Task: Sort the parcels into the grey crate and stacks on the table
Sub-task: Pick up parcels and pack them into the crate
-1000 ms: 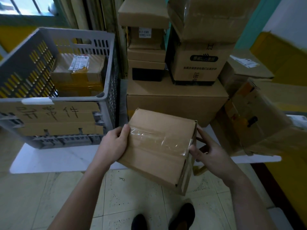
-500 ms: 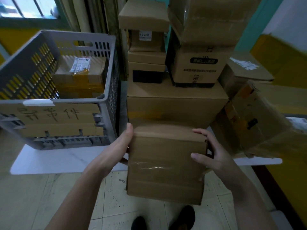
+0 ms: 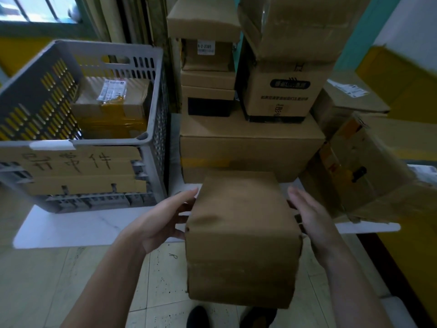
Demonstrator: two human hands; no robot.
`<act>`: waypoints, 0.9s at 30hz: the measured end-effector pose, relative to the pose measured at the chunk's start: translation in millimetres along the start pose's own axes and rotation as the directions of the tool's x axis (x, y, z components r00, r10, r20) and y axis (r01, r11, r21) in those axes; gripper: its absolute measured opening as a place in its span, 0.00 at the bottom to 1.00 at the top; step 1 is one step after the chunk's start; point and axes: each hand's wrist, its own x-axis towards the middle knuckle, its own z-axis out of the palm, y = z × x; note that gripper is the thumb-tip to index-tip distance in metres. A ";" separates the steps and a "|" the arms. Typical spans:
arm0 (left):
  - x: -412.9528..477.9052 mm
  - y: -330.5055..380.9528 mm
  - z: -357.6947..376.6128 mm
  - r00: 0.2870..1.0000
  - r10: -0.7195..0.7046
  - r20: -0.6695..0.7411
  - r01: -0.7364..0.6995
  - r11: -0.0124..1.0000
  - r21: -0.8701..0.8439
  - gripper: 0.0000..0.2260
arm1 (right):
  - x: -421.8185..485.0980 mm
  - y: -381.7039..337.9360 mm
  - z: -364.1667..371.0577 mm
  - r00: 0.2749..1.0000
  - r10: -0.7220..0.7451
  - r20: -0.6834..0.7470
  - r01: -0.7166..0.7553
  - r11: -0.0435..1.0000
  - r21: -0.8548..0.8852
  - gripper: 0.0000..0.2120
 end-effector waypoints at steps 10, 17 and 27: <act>7.1 3.1 13.4 0.994 0.001 -0.109 -0.008 0.998 -0.060 0.32 | 0.4 -4.5 16.8 0.998 0.039 0.046 -0.038 0.999 -0.018 0.27; 7.3 4.8 18.4 0.990 0.041 -0.136 -0.059 0.989 -0.135 0.37 | -3.9 -7.9 19.3 0.999 -0.044 0.004 0.044 0.999 0.022 0.28; 2.2 11.8 23.9 0.974 0.108 -0.200 -0.152 0.963 -0.221 0.32 | -7.1 -5.2 14.7 0.995 -0.099 -0.023 0.101 0.986 0.136 0.20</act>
